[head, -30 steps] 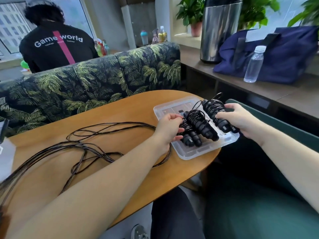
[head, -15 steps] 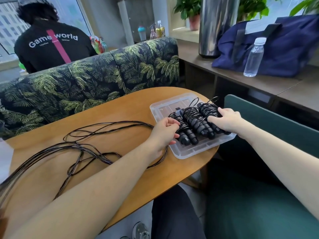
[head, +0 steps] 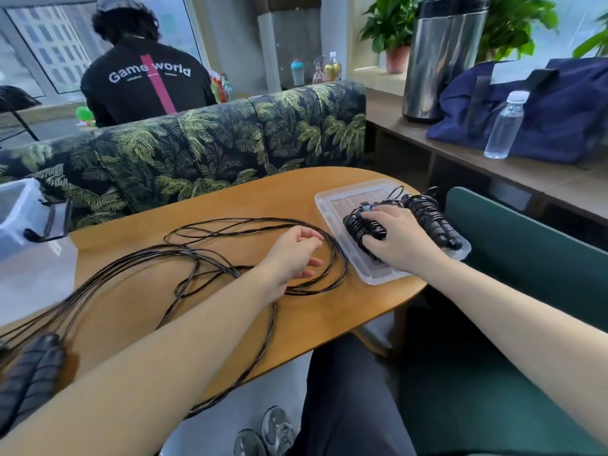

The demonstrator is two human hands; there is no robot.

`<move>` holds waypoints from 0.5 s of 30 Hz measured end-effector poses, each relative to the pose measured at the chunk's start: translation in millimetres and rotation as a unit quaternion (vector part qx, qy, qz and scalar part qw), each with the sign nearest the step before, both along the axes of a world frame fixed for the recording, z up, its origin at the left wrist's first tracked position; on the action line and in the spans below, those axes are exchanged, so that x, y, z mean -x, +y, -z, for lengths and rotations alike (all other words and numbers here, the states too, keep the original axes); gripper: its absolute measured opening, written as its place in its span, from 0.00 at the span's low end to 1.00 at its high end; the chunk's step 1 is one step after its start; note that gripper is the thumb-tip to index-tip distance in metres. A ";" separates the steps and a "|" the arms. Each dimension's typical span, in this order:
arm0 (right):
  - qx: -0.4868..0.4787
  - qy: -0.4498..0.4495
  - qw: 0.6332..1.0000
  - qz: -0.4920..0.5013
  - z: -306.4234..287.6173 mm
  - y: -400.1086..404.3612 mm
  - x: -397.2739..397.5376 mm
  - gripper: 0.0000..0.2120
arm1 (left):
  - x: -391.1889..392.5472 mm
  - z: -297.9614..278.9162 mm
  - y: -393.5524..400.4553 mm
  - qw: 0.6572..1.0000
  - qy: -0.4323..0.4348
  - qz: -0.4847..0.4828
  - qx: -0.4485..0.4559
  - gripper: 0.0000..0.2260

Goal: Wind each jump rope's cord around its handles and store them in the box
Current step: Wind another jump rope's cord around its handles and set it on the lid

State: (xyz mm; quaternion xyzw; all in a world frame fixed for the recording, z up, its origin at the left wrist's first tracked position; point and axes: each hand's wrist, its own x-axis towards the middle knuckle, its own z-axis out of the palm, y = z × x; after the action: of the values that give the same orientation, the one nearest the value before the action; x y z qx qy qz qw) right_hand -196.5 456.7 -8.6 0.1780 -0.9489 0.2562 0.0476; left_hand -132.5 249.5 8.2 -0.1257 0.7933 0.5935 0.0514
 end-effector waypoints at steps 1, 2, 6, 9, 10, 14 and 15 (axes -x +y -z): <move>0.010 -0.013 1.000 -0.017 0.4 -10.5 -3.7 0.24 | -5.7 0.5 -10.2 1.000 0.000 -0.002 0.005 0.07; 0.017 -0.028 0.999 -0.035 0.6 -23.4 -8.7 0.24 | -12.5 1.0 -22.0 1.000 0.000 -0.007 0.009 0.07; 0.022 -0.066 0.992 -0.103 5.8 -77.1 -26.0 0.23 | -37.3 9.8 -72.1 0.998 0.010 -0.047 0.038 0.06; 0.024 -0.082 0.986 -0.143 11.6 -114.4 -35.0 0.22 | -57.0 23.1 -110.5 0.994 0.031 -0.079 0.075 0.05; 0.024 -0.085 0.984 -0.157 13.6 -126.0 -37.2 0.21 | -63.3 27.9 -123.2 0.991 0.038 -0.092 0.087 0.04; 0.029 -0.108 0.972 -0.205 24.5 -170.2 -43.8 0.18 | -88.4 42.7 -170.6 0.980 0.059 -0.130 0.136 0.03; 0.028 -0.110 0.970 -0.216 27.1 -181.9 -46.1 0.18 | -94.3 45.5 -181.6 0.977 0.064 -0.133 0.153 0.04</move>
State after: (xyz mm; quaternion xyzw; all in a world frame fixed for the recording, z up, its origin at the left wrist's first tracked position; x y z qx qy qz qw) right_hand -150.4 274.8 -35.7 0.3479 -0.8800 0.3045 -0.1089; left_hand -38.2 67.9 -37.3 -0.1986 0.8527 0.4730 -0.0984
